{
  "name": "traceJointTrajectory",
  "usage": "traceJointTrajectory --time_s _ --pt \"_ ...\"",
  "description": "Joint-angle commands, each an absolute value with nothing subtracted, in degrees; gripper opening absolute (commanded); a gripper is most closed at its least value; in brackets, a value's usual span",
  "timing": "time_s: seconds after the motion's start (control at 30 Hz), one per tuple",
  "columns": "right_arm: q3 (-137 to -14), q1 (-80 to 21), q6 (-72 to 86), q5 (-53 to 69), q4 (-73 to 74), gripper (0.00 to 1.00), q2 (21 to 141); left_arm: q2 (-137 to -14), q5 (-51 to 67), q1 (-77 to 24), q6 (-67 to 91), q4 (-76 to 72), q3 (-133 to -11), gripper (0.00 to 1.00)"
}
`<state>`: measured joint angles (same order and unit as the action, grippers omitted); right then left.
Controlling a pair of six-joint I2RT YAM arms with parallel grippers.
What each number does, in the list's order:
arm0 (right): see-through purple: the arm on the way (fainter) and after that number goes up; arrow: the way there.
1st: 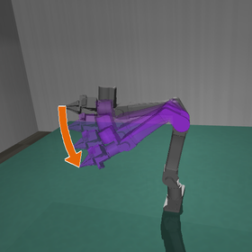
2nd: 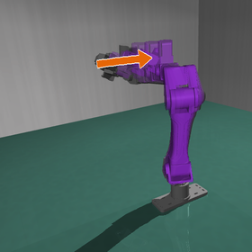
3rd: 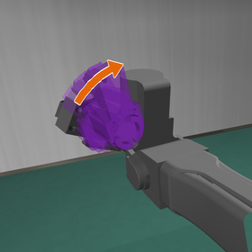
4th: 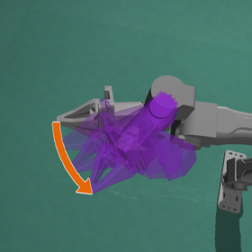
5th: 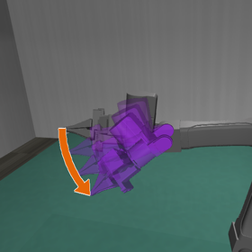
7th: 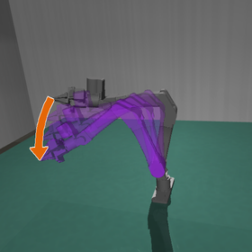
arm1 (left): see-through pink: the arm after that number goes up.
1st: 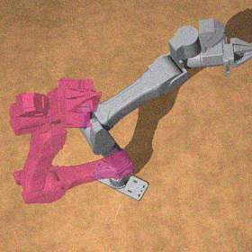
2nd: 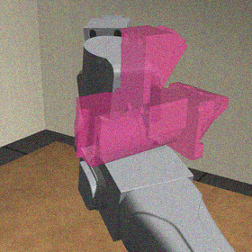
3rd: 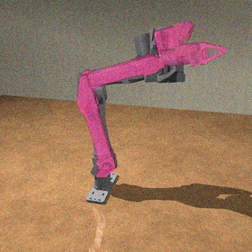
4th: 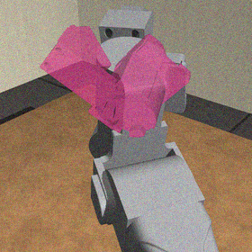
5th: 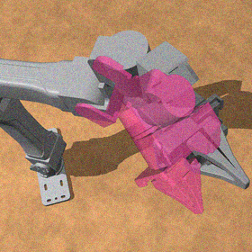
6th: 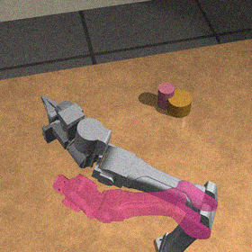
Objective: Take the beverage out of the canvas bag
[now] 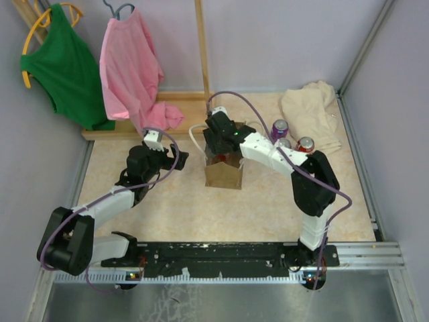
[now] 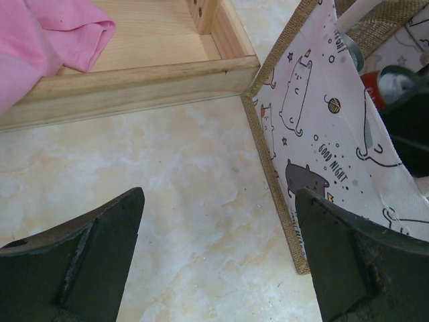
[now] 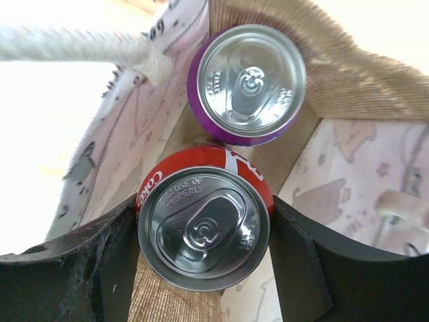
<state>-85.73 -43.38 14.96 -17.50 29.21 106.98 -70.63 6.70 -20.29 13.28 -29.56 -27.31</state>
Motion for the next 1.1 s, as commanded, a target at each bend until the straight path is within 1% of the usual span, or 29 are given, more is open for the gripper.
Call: traceJointTrajectory --time_s 0.0,0.17,0.37,0.53,0.7,0.87,0.93,1.07 --pt "-86.69 -43.44 13.22 -20.98 23.14 0.00 97.14 -70.42 7.28 -20.91 13.36 -30.70 -28.60 1.00" --pt "-86.56 -43.43 12.68 -21.71 22.02 0.00 92.04 -70.75 7.65 -20.85 13.34 -30.67 -29.03 1.00" --pt "-91.07 -43.45 11.21 -25.33 25.90 0.00 88.33 -70.75 7.43 -20.85 13.34 -30.67 -28.82 1.00" --pt "-96.42 -43.42 10.19 -31.78 31.41 0.00 84.85 -70.75 7.49 -20.91 13.78 -31.09 -28.26 1.00" --pt "-97.96 -43.38 9.53 -40.33 35.49 0.00 79.41 -70.41 7.29 -20.92 13.71 -31.21 -28.04 1.00" --pt "-93.69 -41.82 12.17 -46.70 39.83 0.00 72.17 -70.15 7.54 -20.91 13.71 -31.20 -28.12 1.00" --pt "-89.61 -39.54 15.01 -46.35 42.17 0.00 68.88 -69.99 7.64 -20.92 13.71 -31.05 -28.05 1.00" --pt "-79.36 -31.47 19.77 -40.92 44.90 0.00 61.90 -69.21 7.35 -20.92 13.30 -30.61 -28.02 1.00"
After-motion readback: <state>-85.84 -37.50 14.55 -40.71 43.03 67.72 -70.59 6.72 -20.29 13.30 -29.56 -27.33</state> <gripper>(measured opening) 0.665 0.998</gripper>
